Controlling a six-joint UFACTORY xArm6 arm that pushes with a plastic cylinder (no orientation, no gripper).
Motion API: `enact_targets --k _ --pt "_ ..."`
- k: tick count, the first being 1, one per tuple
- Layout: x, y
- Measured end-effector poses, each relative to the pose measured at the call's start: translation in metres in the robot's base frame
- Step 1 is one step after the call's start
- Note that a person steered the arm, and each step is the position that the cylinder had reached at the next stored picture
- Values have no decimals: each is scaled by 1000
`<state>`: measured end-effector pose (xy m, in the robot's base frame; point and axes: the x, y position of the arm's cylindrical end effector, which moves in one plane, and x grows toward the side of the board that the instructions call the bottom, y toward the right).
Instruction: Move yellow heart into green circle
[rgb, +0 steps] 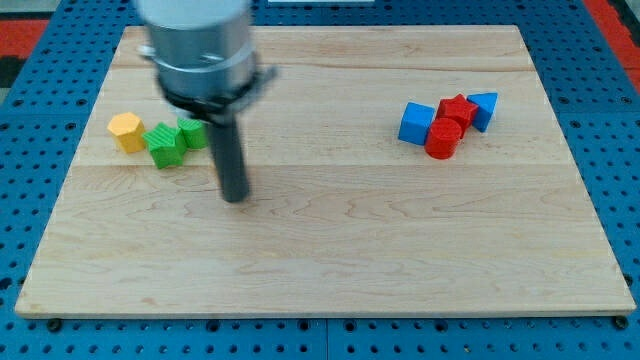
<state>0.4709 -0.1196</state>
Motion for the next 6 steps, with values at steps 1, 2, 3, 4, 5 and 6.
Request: enact_targets --k 1,2,3,4,5,6 --pt "-44 -30" --pt "-42 -59" --pt "-25 -26" --pt "-2 25" --pt "-23 42" --pt "-49 35"
